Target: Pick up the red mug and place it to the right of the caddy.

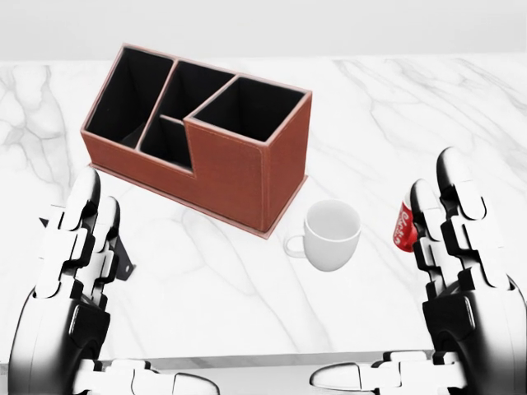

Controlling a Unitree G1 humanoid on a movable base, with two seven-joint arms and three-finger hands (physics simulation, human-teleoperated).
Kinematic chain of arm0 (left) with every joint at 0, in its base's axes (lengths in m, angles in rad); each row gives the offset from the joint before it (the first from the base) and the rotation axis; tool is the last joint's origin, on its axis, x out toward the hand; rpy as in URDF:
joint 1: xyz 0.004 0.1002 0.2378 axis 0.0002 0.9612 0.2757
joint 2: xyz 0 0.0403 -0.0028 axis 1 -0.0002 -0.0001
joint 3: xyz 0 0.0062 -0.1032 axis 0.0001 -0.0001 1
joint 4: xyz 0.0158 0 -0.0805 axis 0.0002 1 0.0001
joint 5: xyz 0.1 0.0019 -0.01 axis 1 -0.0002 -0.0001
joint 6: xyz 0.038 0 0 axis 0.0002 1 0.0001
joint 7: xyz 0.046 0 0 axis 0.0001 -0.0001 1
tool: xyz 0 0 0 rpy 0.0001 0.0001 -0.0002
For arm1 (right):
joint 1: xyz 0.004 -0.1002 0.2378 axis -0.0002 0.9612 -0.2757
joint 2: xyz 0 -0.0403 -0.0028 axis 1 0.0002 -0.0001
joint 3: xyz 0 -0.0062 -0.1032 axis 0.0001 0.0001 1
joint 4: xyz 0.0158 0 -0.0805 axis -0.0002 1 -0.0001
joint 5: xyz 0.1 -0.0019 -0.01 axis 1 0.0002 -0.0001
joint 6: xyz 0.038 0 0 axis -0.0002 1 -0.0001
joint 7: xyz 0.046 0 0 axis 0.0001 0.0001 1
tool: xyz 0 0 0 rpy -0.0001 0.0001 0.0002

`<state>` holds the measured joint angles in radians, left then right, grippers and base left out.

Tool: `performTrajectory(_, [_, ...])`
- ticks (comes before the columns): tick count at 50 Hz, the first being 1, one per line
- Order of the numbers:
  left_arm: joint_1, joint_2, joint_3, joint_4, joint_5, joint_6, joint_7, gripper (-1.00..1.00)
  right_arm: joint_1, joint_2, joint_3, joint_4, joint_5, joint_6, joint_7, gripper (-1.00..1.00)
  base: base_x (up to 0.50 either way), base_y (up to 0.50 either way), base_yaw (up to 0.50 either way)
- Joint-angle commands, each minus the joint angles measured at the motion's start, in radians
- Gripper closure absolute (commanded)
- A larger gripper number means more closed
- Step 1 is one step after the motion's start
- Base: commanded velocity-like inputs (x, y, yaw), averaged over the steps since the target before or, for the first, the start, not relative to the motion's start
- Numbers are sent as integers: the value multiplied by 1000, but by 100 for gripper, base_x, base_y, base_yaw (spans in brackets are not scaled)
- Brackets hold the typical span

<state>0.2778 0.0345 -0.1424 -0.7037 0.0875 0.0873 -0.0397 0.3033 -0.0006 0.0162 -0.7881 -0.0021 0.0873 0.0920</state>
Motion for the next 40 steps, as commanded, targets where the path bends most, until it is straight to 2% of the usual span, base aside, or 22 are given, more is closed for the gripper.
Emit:
performTrajectory(1, [1, -2, 3, 3, -1, 0, -2, -100, 2, -1, -1, 0, 7, 0, 5, -95, 50, 0, 0])
performTrajectory(30, [3, 0, -7, -5, 2, 0, 3, -100, 8, -1, -4, -14, 11, 0, 9, -95, 50, -8, 0])
performTrajectory(40, [4, 2, -7, -10, 0, 0, 2, -100, 12, 1, -4, -23, 19, 0, 12, -95, 49, -26, 0])
